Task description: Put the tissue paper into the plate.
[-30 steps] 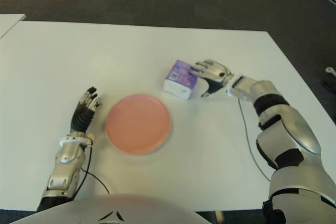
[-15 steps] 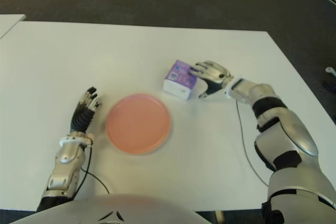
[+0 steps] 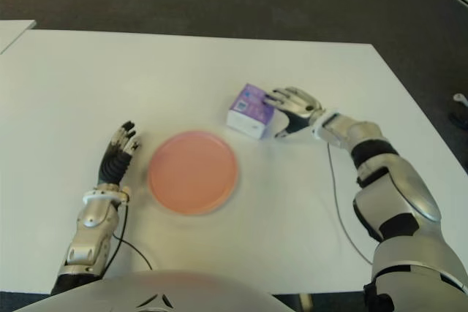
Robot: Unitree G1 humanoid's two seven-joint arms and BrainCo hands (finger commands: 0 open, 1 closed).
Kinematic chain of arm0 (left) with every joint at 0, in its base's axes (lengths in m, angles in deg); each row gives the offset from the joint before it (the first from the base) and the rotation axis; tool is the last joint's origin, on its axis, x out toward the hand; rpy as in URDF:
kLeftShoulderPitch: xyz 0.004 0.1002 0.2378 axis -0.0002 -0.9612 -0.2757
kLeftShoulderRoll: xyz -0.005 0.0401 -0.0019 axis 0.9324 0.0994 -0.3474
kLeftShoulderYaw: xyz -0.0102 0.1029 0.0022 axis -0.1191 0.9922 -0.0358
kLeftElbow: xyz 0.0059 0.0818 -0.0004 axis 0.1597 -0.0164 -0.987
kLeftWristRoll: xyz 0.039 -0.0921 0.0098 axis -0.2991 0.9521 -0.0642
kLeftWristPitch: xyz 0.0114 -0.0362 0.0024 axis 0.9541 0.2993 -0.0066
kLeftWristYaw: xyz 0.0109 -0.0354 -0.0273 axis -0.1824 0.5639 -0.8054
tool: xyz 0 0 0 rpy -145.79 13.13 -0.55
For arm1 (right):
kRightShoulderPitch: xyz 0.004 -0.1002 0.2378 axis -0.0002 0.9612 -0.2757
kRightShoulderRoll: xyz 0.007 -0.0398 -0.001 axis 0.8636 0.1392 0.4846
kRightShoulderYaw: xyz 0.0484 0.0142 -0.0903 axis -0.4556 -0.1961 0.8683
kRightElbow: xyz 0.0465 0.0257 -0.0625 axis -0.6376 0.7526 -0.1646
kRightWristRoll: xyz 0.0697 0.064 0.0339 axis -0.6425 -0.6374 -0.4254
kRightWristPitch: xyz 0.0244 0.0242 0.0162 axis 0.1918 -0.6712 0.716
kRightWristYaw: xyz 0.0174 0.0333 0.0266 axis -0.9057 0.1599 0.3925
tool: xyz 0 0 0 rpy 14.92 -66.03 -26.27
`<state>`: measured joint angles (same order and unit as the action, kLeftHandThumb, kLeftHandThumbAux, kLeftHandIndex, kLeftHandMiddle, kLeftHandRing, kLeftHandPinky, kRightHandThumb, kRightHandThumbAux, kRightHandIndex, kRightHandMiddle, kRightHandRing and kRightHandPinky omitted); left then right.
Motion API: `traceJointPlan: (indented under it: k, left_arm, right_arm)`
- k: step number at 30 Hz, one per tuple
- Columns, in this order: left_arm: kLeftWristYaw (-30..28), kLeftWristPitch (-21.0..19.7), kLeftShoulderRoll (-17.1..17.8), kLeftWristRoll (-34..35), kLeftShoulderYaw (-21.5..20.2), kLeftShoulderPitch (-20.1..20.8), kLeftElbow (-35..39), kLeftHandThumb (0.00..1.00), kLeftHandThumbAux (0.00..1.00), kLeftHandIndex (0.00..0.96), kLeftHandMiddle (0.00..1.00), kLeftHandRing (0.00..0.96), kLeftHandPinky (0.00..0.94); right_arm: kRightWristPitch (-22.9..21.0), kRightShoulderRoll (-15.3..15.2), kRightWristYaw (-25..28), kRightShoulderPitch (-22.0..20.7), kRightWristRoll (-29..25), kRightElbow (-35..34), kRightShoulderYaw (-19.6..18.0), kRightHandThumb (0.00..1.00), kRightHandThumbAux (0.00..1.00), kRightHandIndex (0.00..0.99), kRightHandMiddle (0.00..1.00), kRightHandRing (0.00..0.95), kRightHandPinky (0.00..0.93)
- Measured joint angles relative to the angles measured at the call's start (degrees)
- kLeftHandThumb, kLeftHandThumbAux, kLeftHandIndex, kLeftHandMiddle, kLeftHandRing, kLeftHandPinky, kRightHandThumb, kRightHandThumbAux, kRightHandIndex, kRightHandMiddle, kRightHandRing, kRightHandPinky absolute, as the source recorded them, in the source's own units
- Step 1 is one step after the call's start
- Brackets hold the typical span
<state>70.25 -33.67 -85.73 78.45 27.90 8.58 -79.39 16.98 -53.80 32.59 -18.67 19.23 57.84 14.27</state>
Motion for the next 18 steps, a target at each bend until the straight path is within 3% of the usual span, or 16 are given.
traceJointPlan:
  k: [3, 8, 18]
  left_arm:
    - [-0.01, 0.08, 0.01, 0.04, 0.04, -0.02, 0.01, 0.000, 0.490, 0.000, 0.000, 0.000, 0.000]
    - [-0.03, 0.26, 0.13, 0.11, 0.07, -0.24, 0.13, 0.000, 0.489, 0.000, 0.000, 0.000, 0.000]
    - [-0.03, 0.59, 0.17, 0.17, 0.09, -0.10, 0.24, 0.000, 0.489, 0.000, 0.000, 0.000, 0.000]
  right_arm:
    - [-0.37, -1.28, -1.26, 2.21, 0.02, -2.65, -0.21, 0.343, 0.507, 0.000, 0.010, 0.000, 0.000]
    - [-1.63, -5.93, -0.50, 9.01, -0.60, -15.26, -2.72, 0.322, 0.529, 0.000, 0.008, 0.000, 0.000]
    - [-7.04, -15.56, 8.77, 22.84, -2.73, -40.36, -10.14, 0.202, 0.591, 0.000, 0.000, 0.000, 0.000]
